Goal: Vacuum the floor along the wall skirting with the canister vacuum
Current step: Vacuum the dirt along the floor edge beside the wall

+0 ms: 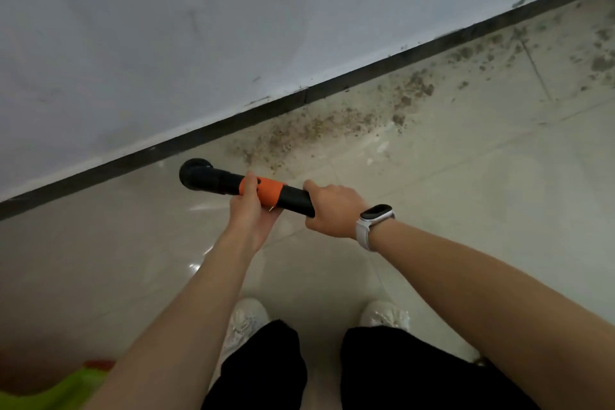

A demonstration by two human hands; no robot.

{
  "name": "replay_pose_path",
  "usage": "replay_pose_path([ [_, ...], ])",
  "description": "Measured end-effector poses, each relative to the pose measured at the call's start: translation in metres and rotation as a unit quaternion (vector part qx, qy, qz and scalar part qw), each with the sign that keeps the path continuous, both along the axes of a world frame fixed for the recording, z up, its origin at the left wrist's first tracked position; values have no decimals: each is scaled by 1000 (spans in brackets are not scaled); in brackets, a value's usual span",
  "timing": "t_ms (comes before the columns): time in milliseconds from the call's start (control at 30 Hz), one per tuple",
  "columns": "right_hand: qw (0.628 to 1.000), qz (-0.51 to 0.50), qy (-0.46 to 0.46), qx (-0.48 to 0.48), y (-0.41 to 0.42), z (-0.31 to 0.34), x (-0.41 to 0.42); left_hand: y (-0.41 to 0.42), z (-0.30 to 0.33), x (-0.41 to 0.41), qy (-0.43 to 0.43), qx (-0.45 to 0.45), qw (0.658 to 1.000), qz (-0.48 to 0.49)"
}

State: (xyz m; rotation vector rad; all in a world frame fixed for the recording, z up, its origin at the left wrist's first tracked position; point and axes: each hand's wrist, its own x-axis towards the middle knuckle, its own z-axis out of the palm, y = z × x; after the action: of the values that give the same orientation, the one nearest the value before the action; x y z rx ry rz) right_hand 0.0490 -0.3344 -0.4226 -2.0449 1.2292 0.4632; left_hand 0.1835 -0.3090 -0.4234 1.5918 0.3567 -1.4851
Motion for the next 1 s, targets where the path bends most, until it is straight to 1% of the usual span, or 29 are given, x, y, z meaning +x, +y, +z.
replay_pose_path([
  [67, 1000, 14, -1, -19, -2, -35, 7, -1, -36, 7, 11, -8, 1000, 5],
  [167, 998, 18, -16, -53, -4, -79, 20, -7, -81, 23, 6, -25, 1000, 6],
  [300, 994, 12, -52, -93, -8, -115, 37, -19, -116, 42, -19, -63, 998, 3],
  [367, 994, 7, -87, -68, -10, -123, 40, -20, -121, 45, -17, -77, 997, 12],
  [467, 984, -39, -162, 62, -17, -127, 44, -14, -125, 45, -23, -95, 995, 1],
  [567, 971, -78, -188, 130, -20, -127, 54, -10, -126, 44, -60, -104, 992, -27],
  [633, 975, -78, -176, 110, -16, -127, 59, -8, -129, 46, -86, -103, 990, -49],
  [700, 987, -47, -149, 49, -12, -126, 59, -3, -131, 50, -117, -93, 984, -96],
  [733, 990, -30, -138, 22, -11, -126, 58, 0, -134, 53, -148, -78, 976, -140],
  [800, 992, 1, -121, -21, -12, -123, 55, 8, -140, 62, -223, -60, 947, -223],
  [867, 993, 23, -103, -47, -15, -120, 51, 19, -147, 70, -304, -57, 914, -262],
  [900, 993, 28, -98, -55, -17, -119, 49, 23, -153, 75, -355, -36, 890, -286],
  [933, 993, 32, -94, -59, -19, -118, 47, 26, -160, 80, -409, 5, 852, -326],
  [967, 993, 35, -90, -63, -21, -117, 46, 30, -166, 83, -450, 56, 806, -380],
  [1000, 993, 36, -88, -66, -23, -117, 44, 35, -171, 86, -465, 97, 761, -442],
])
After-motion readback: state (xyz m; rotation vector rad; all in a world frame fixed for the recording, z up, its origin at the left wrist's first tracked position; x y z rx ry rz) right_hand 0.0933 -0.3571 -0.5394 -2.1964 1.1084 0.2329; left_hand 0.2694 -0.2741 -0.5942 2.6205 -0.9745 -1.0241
